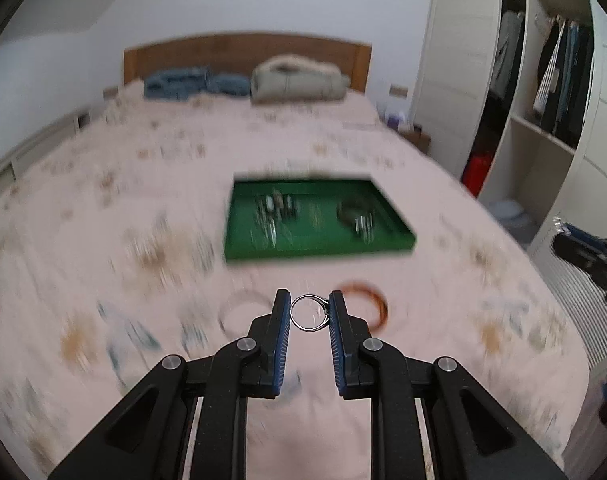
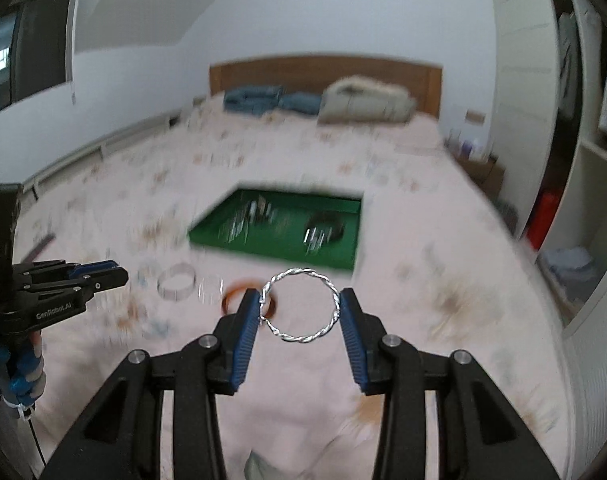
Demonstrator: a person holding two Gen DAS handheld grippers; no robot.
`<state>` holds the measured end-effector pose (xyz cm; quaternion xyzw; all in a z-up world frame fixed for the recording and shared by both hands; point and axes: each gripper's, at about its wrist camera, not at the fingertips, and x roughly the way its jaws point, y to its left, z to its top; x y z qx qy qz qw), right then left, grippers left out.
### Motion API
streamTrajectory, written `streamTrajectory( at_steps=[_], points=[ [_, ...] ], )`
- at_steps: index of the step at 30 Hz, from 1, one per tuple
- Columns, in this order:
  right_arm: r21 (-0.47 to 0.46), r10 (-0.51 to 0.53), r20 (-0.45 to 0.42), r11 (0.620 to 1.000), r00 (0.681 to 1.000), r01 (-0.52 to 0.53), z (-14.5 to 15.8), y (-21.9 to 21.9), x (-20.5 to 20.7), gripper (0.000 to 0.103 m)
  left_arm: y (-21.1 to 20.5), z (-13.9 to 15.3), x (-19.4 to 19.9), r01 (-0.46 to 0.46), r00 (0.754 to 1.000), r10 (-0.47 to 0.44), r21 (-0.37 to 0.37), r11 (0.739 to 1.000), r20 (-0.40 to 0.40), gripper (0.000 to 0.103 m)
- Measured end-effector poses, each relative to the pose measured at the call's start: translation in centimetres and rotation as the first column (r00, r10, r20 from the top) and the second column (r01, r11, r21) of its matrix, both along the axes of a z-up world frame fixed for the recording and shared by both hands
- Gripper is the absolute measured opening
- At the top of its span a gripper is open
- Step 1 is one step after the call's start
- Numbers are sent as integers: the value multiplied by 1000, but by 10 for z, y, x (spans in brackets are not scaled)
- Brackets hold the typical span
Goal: Organize jewelry
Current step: 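Carry both silver rings over the green tray, then lower both rings into the green tray and open both grippers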
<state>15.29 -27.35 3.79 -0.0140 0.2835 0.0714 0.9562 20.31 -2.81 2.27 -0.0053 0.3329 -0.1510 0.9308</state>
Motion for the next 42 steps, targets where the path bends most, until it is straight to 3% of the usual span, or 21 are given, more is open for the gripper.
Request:
streamTrajectory(
  at_steps=[6, 9, 12, 14, 17, 25, 29, 34, 42],
  points=[
    [18, -28, 111, 999, 993, 26, 90, -14, 15, 38, 7, 76, 47, -24, 997, 24, -8, 1000, 67, 19],
    [47, -41, 148, 998, 988, 34, 127, -21, 36, 38, 5, 100, 77, -35, 996, 35, 3, 999, 81, 19],
    [40, -57, 177, 998, 982, 51, 149, -23, 65, 38, 1, 106, 106, -58, 994, 54, 32, 998, 94, 19],
    [37, -62, 179, 998, 982, 56, 149, -22, 89, 38, -5, 94, 132, -64, 996, 61, 52, 997, 72, 19],
    [49, -50, 147, 998, 988, 43, 126, -20, 134, 38, -19, 61, 165, -54, 998, 52, 84, 995, 26, 19],
    [76, -21, -59, 997, 998, 26, -8, -6, 272, 38, -60, -53, 243, 20, 991, -2, 137, 990, -135, 19],
    [69, -31, -158, 997, 987, 42, -66, -2, 314, 38, -71, -94, 272, 36, 979, -7, 136, 990, -202, 19],
    [18, -54, -273, 998, 960, 61, -114, 1, 361, 38, -82, -127, 285, 74, 967, -34, 153, 985, -251, 19],
    [-84, -83, -414, 995, 906, 53, -152, 11, 400, 38, -88, -149, 285, 105, 964, -58, 172, 979, -261, 19]
  ],
)
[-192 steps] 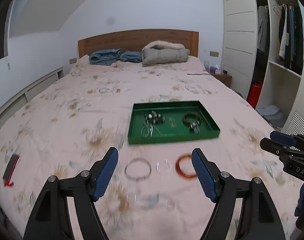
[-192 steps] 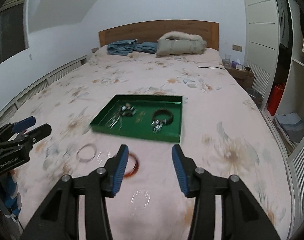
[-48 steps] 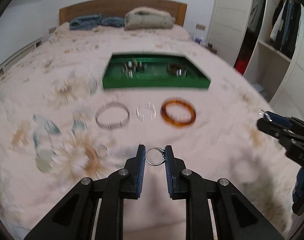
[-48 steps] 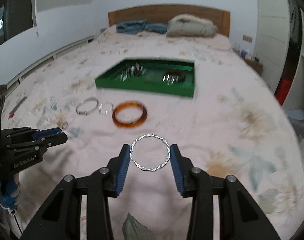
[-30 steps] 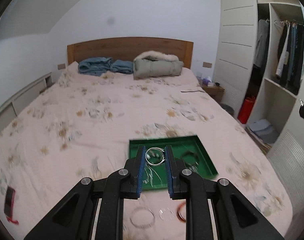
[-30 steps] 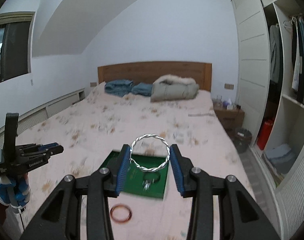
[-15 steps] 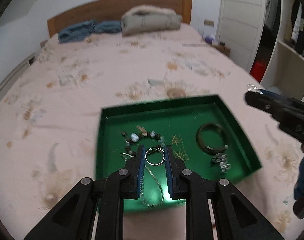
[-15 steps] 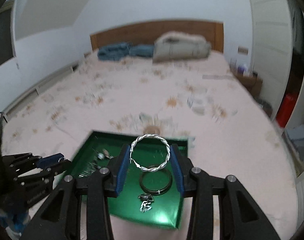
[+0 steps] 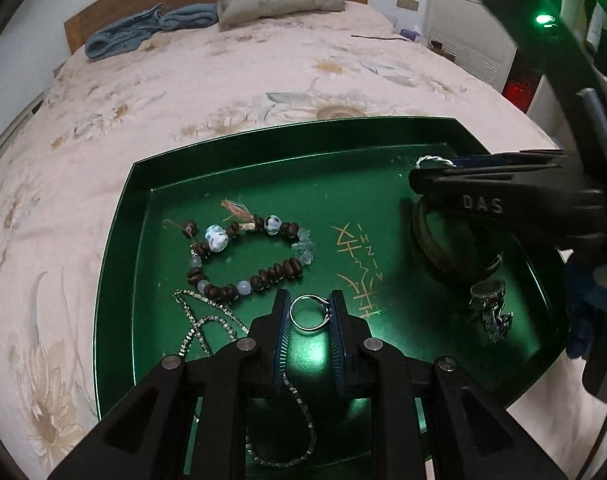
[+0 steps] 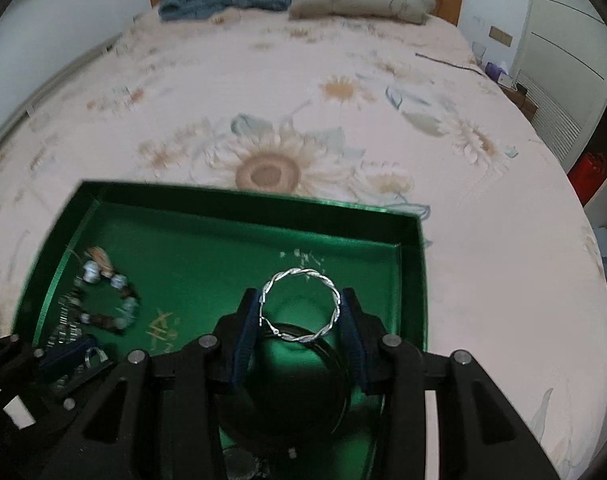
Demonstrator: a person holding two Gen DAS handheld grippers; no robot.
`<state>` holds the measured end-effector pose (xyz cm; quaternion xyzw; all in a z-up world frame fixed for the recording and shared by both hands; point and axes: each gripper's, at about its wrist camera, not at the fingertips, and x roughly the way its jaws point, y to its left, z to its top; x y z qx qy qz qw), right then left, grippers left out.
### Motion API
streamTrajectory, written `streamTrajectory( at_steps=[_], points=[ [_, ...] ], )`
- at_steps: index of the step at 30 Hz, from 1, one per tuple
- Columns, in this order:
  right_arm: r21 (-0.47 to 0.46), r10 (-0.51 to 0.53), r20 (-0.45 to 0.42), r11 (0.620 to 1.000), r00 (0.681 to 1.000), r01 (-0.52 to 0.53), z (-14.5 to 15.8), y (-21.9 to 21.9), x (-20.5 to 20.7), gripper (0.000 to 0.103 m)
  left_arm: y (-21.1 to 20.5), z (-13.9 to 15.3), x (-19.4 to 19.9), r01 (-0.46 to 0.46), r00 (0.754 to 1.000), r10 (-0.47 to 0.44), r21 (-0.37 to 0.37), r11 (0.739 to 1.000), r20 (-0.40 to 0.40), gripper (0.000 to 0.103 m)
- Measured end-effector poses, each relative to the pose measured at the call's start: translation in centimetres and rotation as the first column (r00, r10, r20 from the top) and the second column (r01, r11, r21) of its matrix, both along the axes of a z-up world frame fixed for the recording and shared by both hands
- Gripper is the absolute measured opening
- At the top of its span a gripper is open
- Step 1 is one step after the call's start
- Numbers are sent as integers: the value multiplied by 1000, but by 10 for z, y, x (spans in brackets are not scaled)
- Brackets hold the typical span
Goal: Organize jewelry
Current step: 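Lower both rings into the green tray and open both grippers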
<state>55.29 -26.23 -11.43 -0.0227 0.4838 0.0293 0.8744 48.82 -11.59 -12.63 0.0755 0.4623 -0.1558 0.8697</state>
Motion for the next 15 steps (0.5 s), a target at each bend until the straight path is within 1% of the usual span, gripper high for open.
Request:
streamTrajectory(
  at_steps=[4, 8, 11, 12, 13, 15],
  points=[
    [-23, 12, -30, 1000, 999, -12, -8, 2, 2, 39, 4, -2, -3, -9, 1000, 9, -3, 1000, 12, 19],
    [-17, 23, -48, 1000, 999, -24, -6, 2, 4, 40, 9, -1, -5, -14, 1000, 15, -15, 1000, 16, 20],
    [-12, 28, -44, 1000, 999, -28, -2, 2, 2, 40, 13, 2, -4, -12, 1000, 12, -35, 999, 1, 26],
    [-6, 23, -39, 1000, 999, -23, 2, 1, -1, 41, 16, 6, -6, -17, 1000, 17, -40, 999, 8, 29],
    [5, 17, -27, 1000, 999, -17, 7, -1, -6, 41, 18, 11, -8, -22, 1000, 22, -49, 999, 13, 35],
    [36, 12, -1, 999, 1000, -12, 21, -6, -16, 42, 22, 24, -15, -32, 999, 33, -69, 997, 23, 41]
  ],
)
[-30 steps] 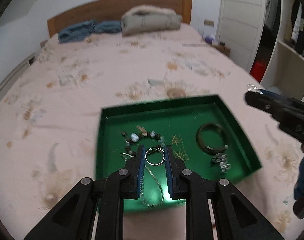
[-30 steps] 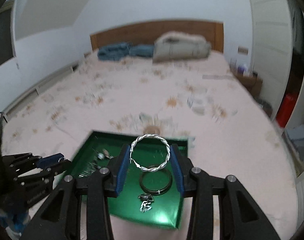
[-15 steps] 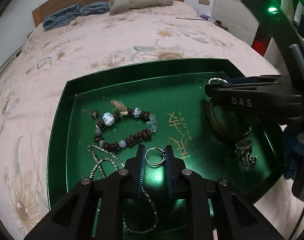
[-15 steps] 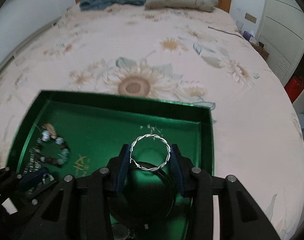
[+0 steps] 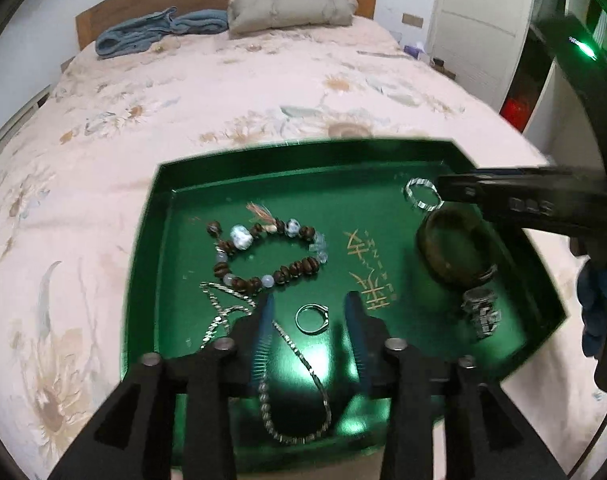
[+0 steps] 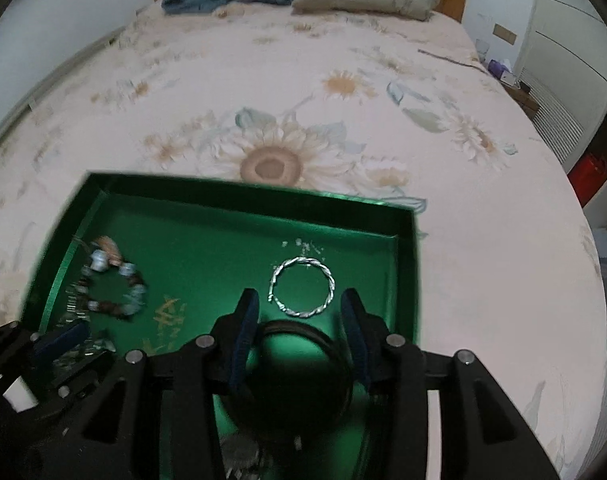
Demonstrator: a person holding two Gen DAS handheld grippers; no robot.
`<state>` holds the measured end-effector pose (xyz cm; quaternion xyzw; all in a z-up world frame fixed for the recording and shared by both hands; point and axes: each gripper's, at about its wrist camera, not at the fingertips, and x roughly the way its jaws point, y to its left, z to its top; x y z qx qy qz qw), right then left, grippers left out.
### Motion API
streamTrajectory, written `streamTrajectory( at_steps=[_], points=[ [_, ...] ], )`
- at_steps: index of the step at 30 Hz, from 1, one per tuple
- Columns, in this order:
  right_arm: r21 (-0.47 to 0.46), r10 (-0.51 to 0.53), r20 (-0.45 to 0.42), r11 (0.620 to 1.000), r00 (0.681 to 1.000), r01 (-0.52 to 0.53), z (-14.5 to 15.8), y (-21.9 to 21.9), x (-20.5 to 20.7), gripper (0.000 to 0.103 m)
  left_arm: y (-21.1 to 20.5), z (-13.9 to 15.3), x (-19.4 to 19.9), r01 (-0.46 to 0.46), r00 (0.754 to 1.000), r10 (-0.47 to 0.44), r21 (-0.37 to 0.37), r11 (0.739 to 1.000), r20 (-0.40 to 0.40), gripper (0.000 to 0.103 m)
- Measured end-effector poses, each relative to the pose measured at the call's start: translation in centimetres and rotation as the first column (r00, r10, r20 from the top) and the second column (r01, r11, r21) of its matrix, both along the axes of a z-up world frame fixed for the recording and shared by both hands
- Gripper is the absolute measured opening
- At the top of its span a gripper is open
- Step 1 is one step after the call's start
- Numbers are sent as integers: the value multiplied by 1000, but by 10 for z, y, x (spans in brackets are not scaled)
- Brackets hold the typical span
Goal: Organize jewelry
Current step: 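Lower both rings into the green tray and open both grippers, then withdraw both grippers from the tray toward the remaining jewelry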
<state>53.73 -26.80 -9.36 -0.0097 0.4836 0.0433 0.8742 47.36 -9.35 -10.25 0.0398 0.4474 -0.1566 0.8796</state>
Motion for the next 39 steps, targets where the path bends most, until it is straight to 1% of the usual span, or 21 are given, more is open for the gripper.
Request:
streamTrajectory(
  at_steps=[1, 5, 8, 9, 10, 13, 16, 18, 22, 26, 32, 39],
  points=[
    [10, -4, 15, 1000, 1000, 4, 8, -2, -7, 42, 3, 9, -5, -6, 1000, 6, -7, 1000, 10, 43],
    [44, -11, 93, 999, 996, 7, 48, -14, -47, 42, 18, 48, -29, -38, 998, 40, -32, 999, 56, 43],
    [59, -5, 153, 998, 988, -4, 82, -22, -91, 42, 31, 81, -62, -73, 992, 76, -32, 997, 105, 46],
    [64, 0, 171, 998, 985, -11, 92, -24, -105, 42, 36, 89, -74, -85, 989, 88, -35, 996, 116, 50],
    [71, 5, 195, 997, 981, -19, 104, -25, -126, 42, 38, 94, -83, -92, 988, 95, -36, 995, 123, 53],
    [99, 12, 234, 994, 972, -36, 124, -29, -176, 42, 47, 112, -124, -128, 979, 127, -4, 992, 156, 55],
    [110, 18, 250, 993, 968, -47, 133, -28, -220, 42, 52, 123, -176, -167, 968, 153, 51, 985, 198, 55],
    [103, 29, 266, 993, 964, -58, 137, -25, -252, 42, 54, 126, -208, -181, 962, 162, 68, 981, 219, 56],
    [121, 47, 277, 989, 960, -84, 136, -18, -317, 42, 58, 124, -269, -199, 955, 171, 96, 975, 243, 56],
    [95, 80, 287, 989, 955, -111, 132, -7, -372, 42, 63, 119, -321, -206, 950, 167, 125, 971, 265, 56],
    [88, 104, 306, 987, 946, -137, 128, 5, -436, 42, 70, 111, -373, -209, 949, 170, 128, 970, 266, 56],
    [75, 115, 326, 986, 938, -147, 130, 13, -481, 42, 73, 111, -412, -195, 944, 147, 140, 971, 294, 56]
  ],
)
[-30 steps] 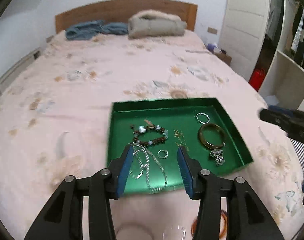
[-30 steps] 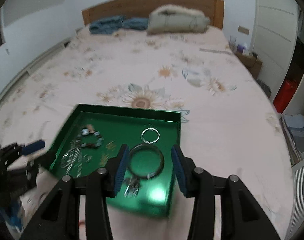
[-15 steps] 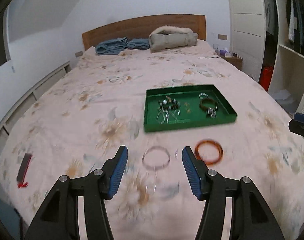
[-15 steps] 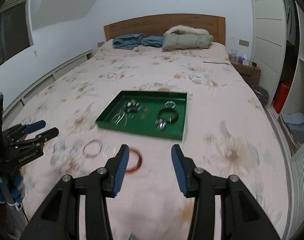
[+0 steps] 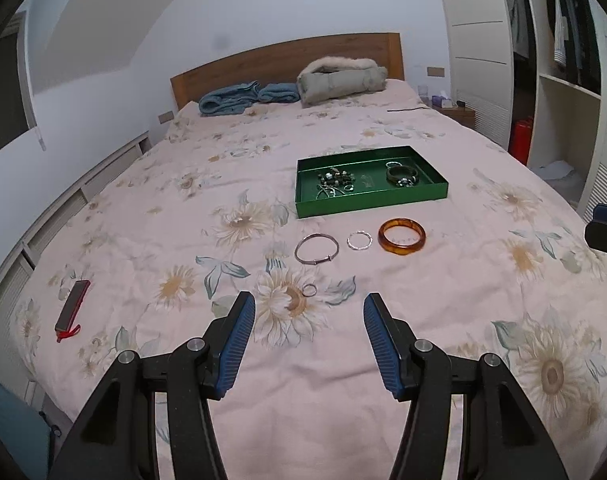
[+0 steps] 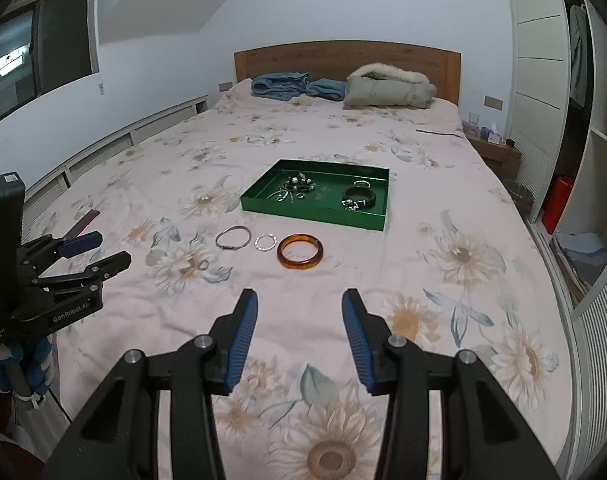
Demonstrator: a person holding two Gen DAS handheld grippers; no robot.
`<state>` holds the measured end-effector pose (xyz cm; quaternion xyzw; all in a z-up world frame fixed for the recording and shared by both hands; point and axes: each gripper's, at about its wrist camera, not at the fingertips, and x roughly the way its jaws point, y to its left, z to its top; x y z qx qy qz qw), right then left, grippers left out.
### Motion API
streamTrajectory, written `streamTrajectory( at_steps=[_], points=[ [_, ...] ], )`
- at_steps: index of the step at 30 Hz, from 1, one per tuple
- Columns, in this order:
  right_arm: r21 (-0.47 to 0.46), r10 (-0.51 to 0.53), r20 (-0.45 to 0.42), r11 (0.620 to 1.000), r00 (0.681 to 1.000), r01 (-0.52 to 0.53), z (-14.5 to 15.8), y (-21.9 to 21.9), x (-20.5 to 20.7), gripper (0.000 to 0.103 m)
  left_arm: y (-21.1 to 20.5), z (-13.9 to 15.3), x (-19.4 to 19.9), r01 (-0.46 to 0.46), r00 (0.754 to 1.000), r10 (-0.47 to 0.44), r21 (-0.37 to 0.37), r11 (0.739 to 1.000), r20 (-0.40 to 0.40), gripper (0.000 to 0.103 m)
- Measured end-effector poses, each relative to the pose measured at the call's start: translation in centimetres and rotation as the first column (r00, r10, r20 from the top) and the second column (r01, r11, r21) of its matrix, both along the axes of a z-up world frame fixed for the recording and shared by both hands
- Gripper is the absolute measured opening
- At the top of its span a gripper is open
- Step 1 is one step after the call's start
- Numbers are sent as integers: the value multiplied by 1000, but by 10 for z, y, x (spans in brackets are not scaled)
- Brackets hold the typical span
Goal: Organize jewelry
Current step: 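Withdraw both grippers from the tray toward the remaining jewelry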
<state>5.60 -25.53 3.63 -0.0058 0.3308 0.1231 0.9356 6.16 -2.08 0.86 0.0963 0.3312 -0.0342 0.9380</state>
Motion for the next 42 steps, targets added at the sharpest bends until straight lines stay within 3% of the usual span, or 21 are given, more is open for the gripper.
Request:
streamTrajectory(
  at_steps=[15, 42],
  points=[
    [19, -26, -13, 999, 1000, 26, -12, -2, -19, 42, 1, -5, -5, 6, 1000, -6, 12, 1000, 9, 56],
    [43, -3, -116, 999, 993, 8, -69, 9, 79, 42, 8, -65, 85, -31, 992, 35, 32, 999, -123, 56]
  ],
)
